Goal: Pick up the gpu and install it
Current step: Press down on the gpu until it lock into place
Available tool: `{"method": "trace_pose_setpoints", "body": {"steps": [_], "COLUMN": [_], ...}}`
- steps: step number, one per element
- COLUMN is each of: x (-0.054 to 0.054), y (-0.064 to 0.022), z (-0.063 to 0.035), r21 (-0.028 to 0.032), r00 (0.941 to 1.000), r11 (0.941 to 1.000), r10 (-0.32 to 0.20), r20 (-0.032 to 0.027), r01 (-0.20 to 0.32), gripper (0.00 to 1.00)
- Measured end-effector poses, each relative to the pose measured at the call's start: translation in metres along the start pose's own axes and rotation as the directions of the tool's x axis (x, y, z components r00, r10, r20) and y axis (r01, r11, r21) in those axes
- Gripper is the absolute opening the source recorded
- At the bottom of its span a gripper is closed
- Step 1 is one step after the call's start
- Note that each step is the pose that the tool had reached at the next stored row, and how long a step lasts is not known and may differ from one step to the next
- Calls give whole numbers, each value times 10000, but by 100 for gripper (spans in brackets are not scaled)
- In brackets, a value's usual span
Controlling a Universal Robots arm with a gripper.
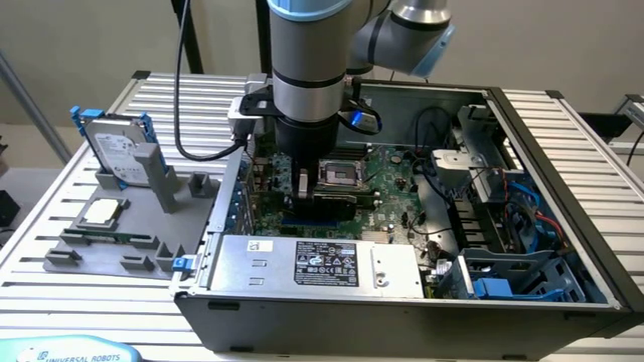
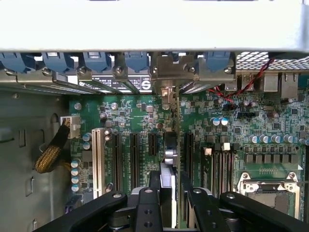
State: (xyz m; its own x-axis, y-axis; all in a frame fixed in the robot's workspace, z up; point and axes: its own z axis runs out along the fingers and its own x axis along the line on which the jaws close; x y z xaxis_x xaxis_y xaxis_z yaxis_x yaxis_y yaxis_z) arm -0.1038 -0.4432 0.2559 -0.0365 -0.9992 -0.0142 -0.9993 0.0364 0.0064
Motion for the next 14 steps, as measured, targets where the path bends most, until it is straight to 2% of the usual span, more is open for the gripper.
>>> {"method": "trace_pose_setpoints", "body": {"steps": [14], "x": [-8], "y": [1], "z": [45], "r21": [1], "r00": [10000], "r11": [10000], "r10": [-1], "r20": [-1], "r01": [1], "gripper": [27]}}
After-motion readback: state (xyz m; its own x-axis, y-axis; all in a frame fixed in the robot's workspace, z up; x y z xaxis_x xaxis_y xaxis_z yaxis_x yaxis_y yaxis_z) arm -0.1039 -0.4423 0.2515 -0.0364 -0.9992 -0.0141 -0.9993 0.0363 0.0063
